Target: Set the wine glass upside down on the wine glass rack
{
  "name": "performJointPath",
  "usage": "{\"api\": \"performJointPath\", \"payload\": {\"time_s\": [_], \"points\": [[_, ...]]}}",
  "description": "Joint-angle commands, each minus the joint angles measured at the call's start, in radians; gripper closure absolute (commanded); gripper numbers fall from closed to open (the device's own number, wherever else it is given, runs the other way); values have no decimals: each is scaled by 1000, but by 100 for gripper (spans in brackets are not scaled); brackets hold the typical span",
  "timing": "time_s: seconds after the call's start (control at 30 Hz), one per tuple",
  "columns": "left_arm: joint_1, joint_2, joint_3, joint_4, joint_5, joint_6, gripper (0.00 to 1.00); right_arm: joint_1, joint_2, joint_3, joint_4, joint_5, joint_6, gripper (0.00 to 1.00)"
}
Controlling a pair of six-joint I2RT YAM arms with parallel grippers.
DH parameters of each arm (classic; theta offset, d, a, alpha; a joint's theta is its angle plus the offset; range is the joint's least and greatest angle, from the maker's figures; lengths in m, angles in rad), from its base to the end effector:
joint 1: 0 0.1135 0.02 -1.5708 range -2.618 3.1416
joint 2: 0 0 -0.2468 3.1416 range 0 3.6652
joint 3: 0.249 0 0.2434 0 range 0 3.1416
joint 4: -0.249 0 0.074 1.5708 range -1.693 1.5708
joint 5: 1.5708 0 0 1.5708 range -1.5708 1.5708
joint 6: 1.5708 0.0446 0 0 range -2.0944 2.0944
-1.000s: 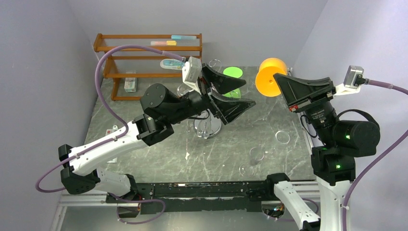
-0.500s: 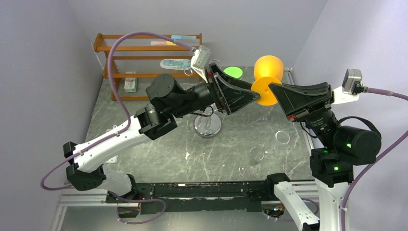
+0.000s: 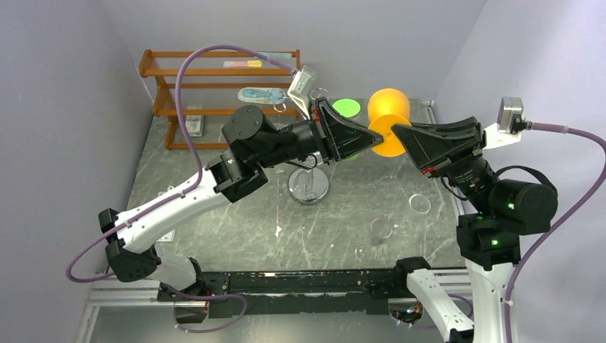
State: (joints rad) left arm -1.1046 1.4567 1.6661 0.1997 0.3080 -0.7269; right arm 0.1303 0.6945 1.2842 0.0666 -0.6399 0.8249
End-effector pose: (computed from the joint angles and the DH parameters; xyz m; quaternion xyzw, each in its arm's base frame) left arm 0.1304 -0.2893 0.5127 0.2278 0.5085 -0.7064 0.4365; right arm 0.0759 0.0368 0.5195 -0.1227 0.4901 0.5148 0.6926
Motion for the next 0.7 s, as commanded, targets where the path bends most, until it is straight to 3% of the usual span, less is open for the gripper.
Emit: {"api": "performJointPath", "payload": {"time_s": [0.0,0.03,0.1,0.23,0.4,0.67], "points": [[18,-29,-39,44,13,-12,95,4,1,-10,14,-20,-8,72],[22,-35,-41,40,8,-5,95,4,0,-13,13,-10,-11,58],[30,-58,-48,32,-7,15,95,4,-9,-16,4,18,-24,40],[40,-106,-76,41,-42,43,95,4,-44,-63,59,51,-4,23],[51,-160,-82,-6,-102,115,95,3,-73,-117,92,97,14,18],[88,-254,-90,-148,-388,314,95,3,-81,-125,67,123,6,18]]}}
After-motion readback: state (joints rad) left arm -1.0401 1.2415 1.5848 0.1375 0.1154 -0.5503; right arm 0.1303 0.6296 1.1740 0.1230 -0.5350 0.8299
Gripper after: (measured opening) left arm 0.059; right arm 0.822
